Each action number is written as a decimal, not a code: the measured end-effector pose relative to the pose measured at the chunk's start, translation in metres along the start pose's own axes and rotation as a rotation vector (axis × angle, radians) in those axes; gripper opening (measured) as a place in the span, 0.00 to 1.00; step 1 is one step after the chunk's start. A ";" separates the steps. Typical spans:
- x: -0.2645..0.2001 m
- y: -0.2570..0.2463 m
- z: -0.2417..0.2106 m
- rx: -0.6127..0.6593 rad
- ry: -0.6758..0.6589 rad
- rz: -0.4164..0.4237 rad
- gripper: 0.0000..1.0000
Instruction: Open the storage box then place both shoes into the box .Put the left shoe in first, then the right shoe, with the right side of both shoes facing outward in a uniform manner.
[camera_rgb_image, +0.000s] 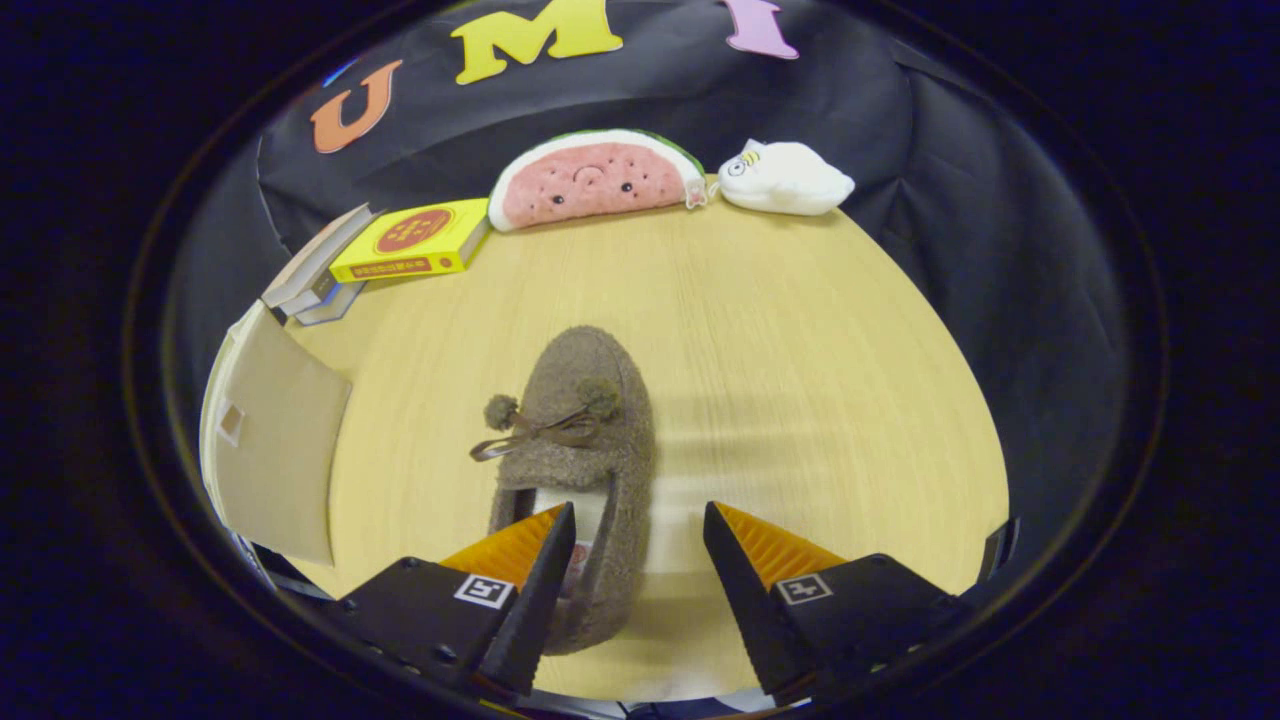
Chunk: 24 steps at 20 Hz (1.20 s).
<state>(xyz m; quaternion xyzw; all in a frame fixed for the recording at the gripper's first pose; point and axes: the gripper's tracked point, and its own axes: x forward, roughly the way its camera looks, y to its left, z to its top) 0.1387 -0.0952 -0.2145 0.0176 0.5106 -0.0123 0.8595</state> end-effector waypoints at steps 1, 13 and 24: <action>0.005 0.000 -0.004 0.011 0.018 0.005 0.73; 0.008 0.009 -0.008 0.095 0.013 0.079 0.00; -0.092 0.051 0.035 0.107 -0.147 0.098 0.00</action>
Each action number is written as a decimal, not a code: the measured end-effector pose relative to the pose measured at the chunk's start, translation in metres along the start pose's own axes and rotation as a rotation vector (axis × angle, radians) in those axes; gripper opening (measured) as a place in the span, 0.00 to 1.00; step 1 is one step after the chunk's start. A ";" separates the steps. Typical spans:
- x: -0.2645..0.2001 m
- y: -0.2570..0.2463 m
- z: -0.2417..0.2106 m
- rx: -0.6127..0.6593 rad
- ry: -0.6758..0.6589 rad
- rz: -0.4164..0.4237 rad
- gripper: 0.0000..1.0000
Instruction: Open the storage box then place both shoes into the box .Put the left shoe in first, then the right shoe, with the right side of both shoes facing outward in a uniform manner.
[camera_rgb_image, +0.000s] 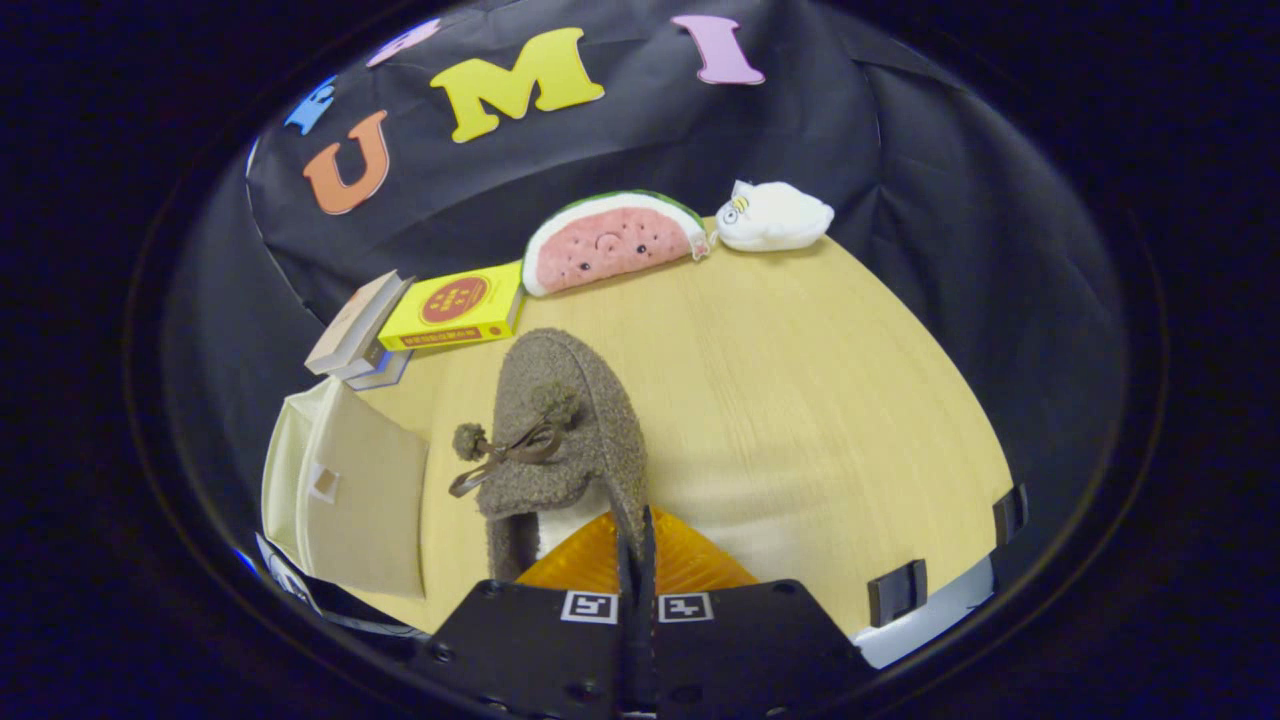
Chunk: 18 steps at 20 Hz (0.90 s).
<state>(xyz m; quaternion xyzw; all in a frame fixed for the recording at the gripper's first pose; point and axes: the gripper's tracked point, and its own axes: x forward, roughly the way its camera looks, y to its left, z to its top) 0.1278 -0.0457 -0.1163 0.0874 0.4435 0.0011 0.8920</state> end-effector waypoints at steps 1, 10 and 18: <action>-0.010 0.013 0.003 -0.006 -0.013 0.015 0.00; -0.060 0.165 0.017 -0.100 -0.088 0.123 0.00; -0.043 0.281 -0.012 -0.111 -0.058 0.183 0.00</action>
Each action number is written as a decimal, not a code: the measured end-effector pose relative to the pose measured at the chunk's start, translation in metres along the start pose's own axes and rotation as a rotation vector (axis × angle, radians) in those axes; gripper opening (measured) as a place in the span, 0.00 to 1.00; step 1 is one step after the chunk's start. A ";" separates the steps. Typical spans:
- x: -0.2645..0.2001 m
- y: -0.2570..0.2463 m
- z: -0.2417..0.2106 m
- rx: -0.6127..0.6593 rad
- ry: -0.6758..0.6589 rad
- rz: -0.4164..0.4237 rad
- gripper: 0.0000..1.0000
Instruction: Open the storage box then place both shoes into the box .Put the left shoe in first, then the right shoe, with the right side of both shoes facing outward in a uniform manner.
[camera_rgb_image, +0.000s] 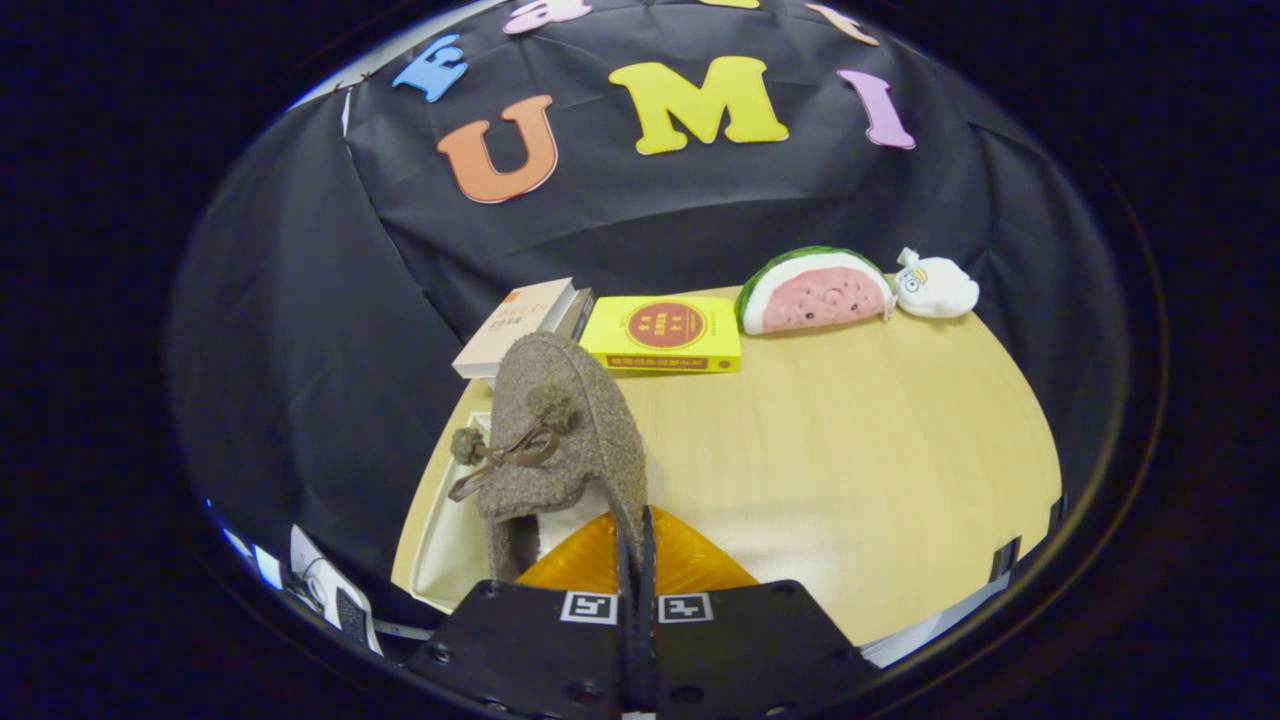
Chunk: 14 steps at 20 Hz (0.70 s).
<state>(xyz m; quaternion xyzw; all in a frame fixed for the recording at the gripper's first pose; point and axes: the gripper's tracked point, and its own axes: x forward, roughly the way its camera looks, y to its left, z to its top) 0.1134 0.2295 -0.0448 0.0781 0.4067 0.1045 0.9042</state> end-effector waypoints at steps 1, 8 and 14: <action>0.004 0.009 -0.002 0.009 -0.002 0.002 0.00; 0.033 0.037 -0.027 0.054 0.008 -0.017 0.00; 0.057 0.032 -0.052 0.066 0.031 -0.077 0.00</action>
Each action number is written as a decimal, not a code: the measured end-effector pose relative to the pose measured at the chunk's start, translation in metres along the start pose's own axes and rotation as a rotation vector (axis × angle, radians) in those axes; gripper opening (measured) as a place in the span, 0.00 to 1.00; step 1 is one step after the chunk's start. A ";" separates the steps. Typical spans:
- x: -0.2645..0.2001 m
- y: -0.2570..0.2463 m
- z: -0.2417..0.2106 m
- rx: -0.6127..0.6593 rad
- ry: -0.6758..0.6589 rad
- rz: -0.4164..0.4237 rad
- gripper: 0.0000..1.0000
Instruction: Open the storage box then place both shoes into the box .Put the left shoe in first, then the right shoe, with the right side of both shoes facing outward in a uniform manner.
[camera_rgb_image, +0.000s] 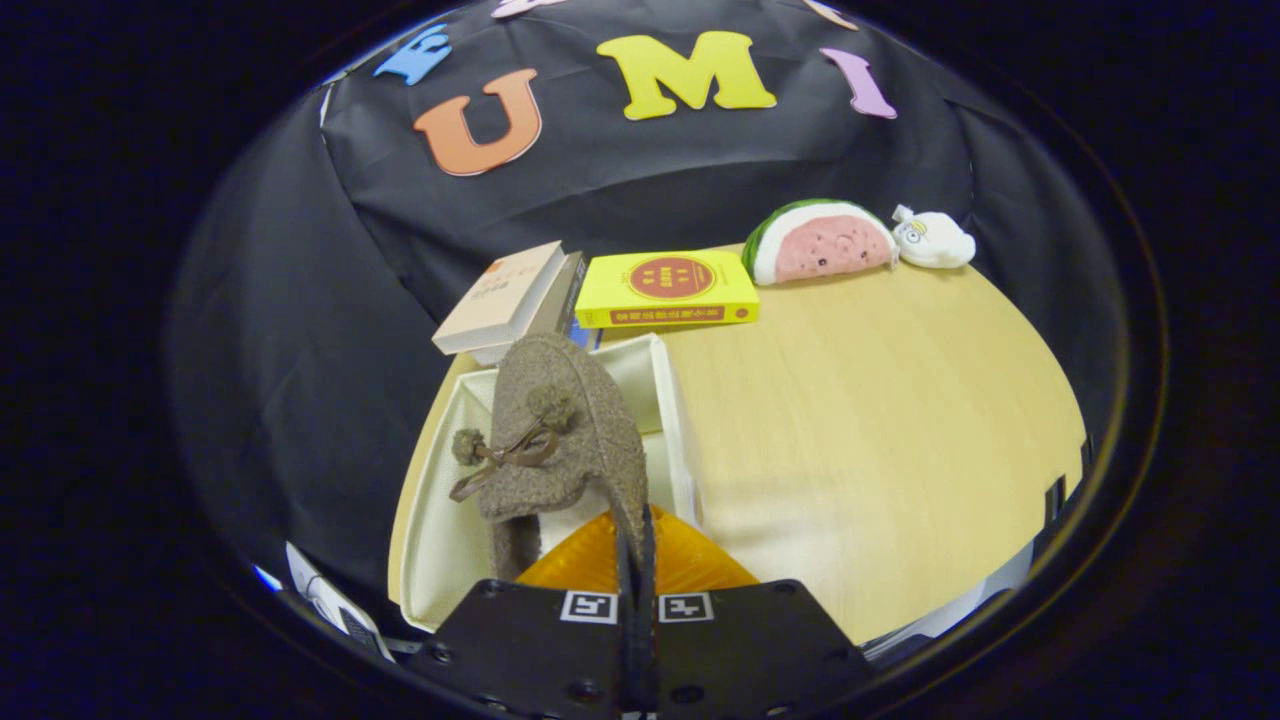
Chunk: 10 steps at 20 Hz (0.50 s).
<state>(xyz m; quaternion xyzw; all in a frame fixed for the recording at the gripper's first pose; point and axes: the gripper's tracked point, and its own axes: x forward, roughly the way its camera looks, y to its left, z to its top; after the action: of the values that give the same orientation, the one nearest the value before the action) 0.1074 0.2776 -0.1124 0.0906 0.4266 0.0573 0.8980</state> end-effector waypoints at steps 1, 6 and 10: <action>0.001 0.001 0.001 -0.002 -0.009 -0.004 0.01; 0.000 0.003 -0.002 -0.021 -0.031 -0.027 0.04; -0.005 0.005 -0.005 -0.043 -0.049 -0.015 0.13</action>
<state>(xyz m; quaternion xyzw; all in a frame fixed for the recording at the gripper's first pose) 0.1007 0.2818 -0.1106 0.0696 0.4041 0.0574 0.9103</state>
